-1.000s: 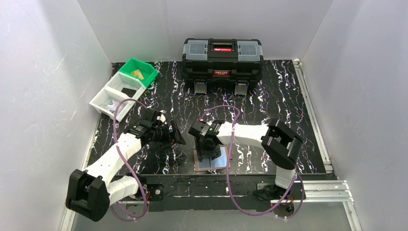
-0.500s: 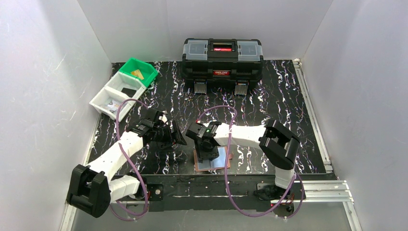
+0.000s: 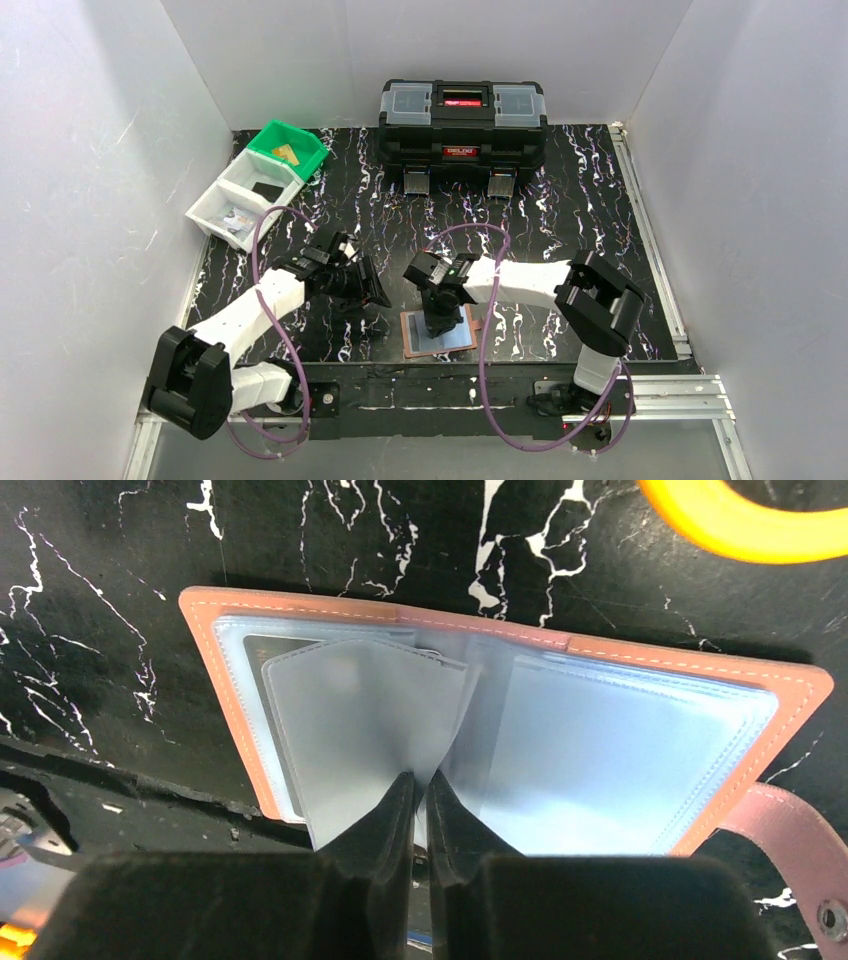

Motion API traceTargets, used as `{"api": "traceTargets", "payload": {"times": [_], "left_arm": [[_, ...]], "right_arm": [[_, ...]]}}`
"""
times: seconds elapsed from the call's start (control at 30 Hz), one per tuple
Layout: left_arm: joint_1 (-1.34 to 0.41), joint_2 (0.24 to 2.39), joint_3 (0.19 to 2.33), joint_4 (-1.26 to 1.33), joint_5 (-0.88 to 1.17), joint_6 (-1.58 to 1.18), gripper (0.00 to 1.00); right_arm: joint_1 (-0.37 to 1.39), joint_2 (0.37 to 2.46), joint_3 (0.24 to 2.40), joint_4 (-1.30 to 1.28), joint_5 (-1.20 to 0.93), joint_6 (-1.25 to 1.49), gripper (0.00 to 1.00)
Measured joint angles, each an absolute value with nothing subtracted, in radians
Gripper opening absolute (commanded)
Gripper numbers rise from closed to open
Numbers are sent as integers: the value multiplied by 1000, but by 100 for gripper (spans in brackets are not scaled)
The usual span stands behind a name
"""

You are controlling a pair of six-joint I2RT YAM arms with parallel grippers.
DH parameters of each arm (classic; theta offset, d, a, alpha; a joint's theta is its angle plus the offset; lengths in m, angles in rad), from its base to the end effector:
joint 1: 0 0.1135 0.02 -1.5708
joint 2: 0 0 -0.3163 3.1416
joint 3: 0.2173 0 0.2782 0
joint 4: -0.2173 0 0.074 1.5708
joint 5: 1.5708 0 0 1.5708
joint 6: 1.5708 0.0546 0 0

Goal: Take the credit cards out of the card holder
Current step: Remove the credit card from the card holder.

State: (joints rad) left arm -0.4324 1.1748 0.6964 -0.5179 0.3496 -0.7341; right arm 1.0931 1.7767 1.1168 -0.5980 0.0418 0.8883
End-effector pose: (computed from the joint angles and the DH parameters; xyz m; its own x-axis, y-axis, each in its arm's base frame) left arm 0.2054 -0.1154 0.2283 -0.9429 -0.2580 -0.2108 -0.0928 0.8111 -0.5775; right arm 0.1747 0.3325 0.1817 -0.9598 -0.1676 -0.2250 -0.2165 0.9526 0.2138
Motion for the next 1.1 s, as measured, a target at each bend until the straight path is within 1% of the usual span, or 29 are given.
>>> {"api": "traceTargets", "payload": {"times": [0.13, 0.5, 0.83, 0.93, 1.1], "left_arm": [[-462, 1211, 697, -498, 355, -749, 53], [-565, 1319, 697, -359, 420, -843, 44], [-678, 1464, 697, -237, 430, -891, 35], [-696, 1497, 699, -210, 435, -899, 28], [-720, 1538, 704, -152, 444, -913, 12]], "right_arm": [[1068, 1744, 1058, -533, -4, 891, 9], [990, 1683, 928, -374, -146, 904, 7], [962, 1675, 893, -325, -204, 912, 7], [957, 1674, 887, -316, -213, 913, 7], [955, 1673, 886, -315, -216, 913, 7]]}}
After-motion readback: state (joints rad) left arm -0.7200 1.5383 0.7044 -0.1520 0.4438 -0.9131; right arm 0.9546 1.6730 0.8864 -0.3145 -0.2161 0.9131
